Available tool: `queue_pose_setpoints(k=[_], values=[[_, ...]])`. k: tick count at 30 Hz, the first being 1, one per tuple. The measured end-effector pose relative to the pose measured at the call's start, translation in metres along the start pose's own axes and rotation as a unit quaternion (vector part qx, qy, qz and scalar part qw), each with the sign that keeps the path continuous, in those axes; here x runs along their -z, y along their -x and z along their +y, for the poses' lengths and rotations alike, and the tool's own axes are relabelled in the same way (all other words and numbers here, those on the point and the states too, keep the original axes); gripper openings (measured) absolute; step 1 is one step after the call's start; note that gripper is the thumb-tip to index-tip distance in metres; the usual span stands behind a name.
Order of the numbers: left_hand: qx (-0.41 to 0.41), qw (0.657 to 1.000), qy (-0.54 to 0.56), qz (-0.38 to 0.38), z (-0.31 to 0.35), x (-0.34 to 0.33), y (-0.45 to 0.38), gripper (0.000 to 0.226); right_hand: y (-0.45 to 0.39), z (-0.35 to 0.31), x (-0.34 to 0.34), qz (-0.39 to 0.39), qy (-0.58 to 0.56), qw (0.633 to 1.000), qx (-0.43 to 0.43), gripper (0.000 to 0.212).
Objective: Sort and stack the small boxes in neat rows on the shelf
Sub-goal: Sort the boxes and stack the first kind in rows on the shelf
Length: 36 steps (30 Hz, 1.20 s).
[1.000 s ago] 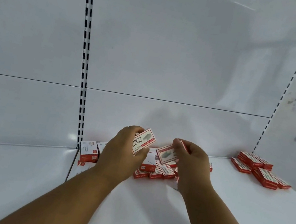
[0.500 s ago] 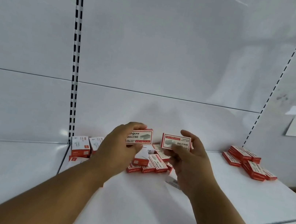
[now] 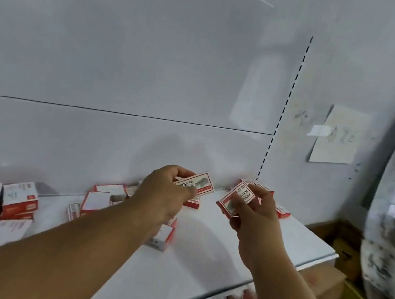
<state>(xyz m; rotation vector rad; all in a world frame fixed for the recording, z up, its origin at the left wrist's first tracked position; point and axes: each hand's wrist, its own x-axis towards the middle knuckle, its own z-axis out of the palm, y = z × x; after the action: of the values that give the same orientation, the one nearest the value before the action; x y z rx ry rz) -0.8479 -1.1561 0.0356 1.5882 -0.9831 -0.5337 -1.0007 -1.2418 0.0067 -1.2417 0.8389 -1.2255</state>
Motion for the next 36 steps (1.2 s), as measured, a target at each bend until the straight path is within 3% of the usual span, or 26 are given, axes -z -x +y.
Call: queue_pose_setpoints(k=[6, 12, 18, 24, 27, 31, 36], values=[[0.029, 0.999, 0.012, -0.031, 0.01, -0.089, -0.023, 0.017, -0.051, -0.004, 0.068, 0.007, 0.112, 0.993, 0.037, 0.02], [0.047, 0.998, 0.037, -0.021, 0.03, -0.166, -0.059, 0.018, -0.127, -0.017, 0.121, -0.013, 0.21, 0.977, 0.013, 0.036], [0.079, 0.996, -0.022, 0.017, 0.024, -0.222, -0.098, 0.016, -0.189, -0.01, 0.156, -0.043, 0.407, 0.912, 0.035, 0.013], [0.046, 0.963, -0.263, 0.047, 0.019, -0.239, -0.107, 0.015, -0.211, 0.005, 0.162, -0.102, 0.494, 0.861, 0.057, 0.004], [0.017, 0.934, -0.353, 0.051, 0.018, -0.239, -0.105, 0.022, -0.215, 0.011, 0.162, -0.125, 0.537, 0.831, 0.067, 0.016], [0.002, 0.927, -0.37, 0.055, 0.018, -0.238, -0.105, 0.022, -0.214, 0.011, 0.158, -0.123, 0.564, 0.809, 0.113, 0.011], [-0.019, 0.931, -0.357, 0.075, 0.016, -0.229, -0.098, 0.015, -0.205, 0.002, 0.143, -0.127, 0.542, 0.811, 0.18, 0.003]])
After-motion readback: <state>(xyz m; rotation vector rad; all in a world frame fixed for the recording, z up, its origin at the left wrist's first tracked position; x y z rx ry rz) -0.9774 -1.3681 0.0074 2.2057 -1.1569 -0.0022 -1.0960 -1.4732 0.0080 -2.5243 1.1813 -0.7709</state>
